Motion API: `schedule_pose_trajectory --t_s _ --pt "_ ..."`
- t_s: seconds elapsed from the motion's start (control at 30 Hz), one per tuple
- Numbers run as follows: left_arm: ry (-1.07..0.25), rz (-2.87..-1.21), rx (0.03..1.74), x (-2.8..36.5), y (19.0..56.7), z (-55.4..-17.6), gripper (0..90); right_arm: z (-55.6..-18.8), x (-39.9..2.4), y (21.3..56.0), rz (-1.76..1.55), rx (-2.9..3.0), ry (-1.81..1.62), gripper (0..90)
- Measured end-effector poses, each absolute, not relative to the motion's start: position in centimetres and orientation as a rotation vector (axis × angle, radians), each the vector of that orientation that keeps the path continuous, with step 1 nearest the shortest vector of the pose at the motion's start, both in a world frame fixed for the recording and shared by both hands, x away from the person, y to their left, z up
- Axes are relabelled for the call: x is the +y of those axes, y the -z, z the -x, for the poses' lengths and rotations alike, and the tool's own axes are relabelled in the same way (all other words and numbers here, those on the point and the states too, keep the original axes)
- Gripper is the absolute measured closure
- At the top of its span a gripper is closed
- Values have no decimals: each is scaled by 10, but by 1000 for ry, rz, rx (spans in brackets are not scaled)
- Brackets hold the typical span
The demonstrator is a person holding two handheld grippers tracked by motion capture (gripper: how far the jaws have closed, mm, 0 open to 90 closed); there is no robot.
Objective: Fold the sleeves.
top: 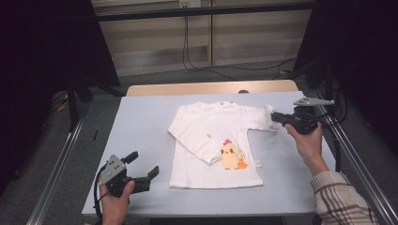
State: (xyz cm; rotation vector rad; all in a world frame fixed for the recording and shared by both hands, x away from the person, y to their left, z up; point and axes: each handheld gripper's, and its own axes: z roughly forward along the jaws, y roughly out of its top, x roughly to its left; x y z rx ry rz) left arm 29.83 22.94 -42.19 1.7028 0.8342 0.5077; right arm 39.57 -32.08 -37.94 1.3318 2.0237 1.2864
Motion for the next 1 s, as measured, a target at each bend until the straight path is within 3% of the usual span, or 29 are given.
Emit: schedule_pose_trajectory --t_s 1.0 --pt "-491 -1685 838 230 422 -297 40 -384 -285 364 -1187 2109 -1357 868"
